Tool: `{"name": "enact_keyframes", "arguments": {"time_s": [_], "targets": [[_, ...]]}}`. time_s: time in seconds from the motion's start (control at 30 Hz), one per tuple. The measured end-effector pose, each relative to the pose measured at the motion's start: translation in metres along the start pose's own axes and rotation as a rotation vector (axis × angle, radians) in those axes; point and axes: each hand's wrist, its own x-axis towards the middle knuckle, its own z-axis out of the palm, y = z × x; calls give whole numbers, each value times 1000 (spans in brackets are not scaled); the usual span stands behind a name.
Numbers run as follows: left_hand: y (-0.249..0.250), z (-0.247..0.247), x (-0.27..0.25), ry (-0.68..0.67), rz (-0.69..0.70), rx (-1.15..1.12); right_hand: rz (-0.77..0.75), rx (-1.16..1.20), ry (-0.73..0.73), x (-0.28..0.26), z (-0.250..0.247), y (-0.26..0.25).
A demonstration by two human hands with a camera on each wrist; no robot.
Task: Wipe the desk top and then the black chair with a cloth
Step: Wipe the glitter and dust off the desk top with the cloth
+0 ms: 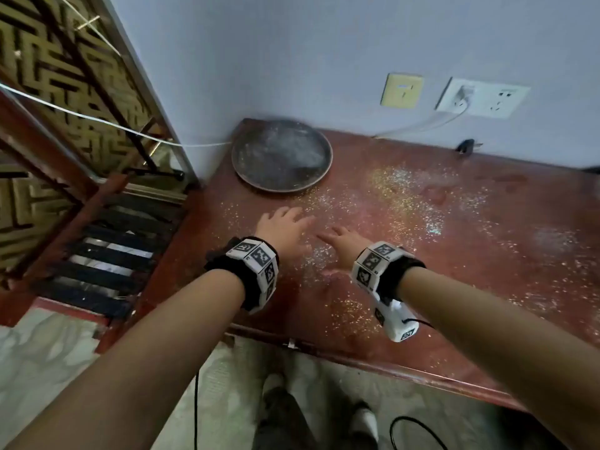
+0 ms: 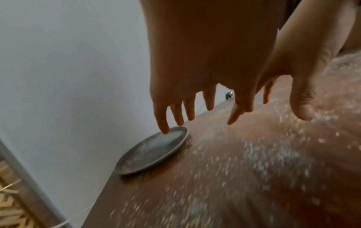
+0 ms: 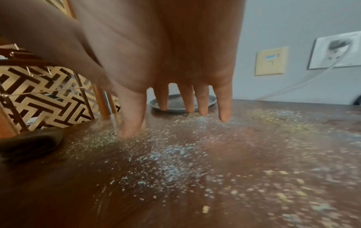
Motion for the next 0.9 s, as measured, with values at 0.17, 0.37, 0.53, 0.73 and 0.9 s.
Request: {"name": "enact_keyframes", "arguments": {"time_s": [0.17, 0.37, 0.53, 0.73, 0.9], "targets": [[-89, 45, -30, 123, 41, 12, 16, -20, 25, 34, 18, -44], [-159, 147, -100, 186, 135, 39, 1, -147, -14, 55, 49, -71], [-176, 143, -76, 278, 117, -2, 61, -143, -44, 71, 48, -73], [-183, 153, -80, 357, 24, -72, 82, -146, -86, 74, 49, -68], [-173, 179, -117, 344, 17, -171, 84, -150, -94, 76, 50, -68]]}}
